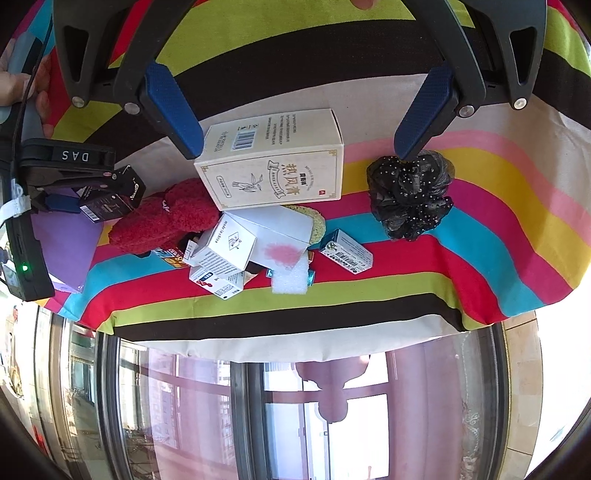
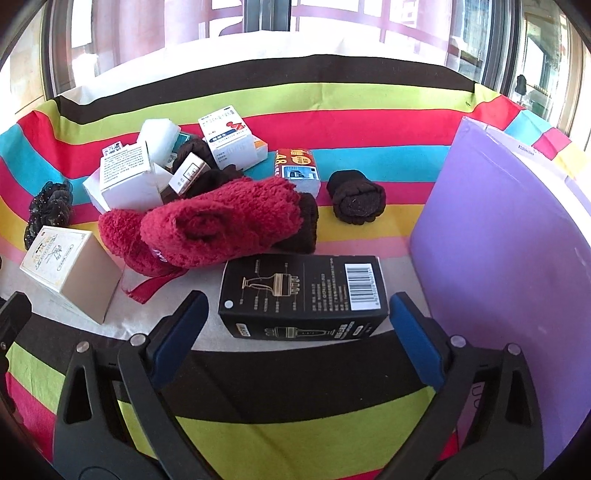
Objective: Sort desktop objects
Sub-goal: 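Approach the black product box with the right gripper and close on it, then grasp the white medicine box with the left gripper while the right lifts the black box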
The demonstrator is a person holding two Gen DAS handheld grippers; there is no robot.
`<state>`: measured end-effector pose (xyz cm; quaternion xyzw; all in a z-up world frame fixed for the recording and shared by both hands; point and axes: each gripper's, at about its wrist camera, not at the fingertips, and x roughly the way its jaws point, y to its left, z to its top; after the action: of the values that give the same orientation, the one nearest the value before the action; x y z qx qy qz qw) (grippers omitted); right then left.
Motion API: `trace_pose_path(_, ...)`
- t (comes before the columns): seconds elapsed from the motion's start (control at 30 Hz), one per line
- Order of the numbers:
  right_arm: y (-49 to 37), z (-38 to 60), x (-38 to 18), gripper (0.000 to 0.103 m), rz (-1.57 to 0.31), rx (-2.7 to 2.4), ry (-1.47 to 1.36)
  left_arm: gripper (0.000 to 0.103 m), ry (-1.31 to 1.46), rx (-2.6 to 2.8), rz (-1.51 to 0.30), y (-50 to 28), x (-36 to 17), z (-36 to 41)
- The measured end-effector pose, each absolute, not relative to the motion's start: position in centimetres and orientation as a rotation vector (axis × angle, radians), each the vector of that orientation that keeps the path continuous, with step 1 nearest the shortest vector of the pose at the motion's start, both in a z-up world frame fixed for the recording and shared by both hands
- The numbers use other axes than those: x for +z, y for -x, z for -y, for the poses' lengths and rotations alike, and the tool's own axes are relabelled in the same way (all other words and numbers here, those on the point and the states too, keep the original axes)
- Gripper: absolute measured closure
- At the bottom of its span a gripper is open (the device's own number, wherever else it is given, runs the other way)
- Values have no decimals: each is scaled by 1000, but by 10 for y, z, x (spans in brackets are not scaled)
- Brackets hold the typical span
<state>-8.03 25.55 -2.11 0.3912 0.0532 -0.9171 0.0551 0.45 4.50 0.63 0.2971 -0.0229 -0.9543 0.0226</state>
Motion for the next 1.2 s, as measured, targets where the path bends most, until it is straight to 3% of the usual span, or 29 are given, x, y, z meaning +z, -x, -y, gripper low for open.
trace_pose_path(0.07,82,-256,-23,17,-148,-2774,-1207,0,-936,-2956,72,-2,6,-48)
trace_pose_path(0.47,81,-256,-21,17,-148,-2787,-1181,0,-992,-2856,95,21,2,-68)
trace_pose_path(0.87,68,-255,-10,17,-168,-2837,-1059,0,-1138,-2865,1,35,-12,-58)
trace_pose_path(1.2,59,-256,-8,17,-162,-2794,-1056,4,-1104,-2829,3,32,-9,-56)
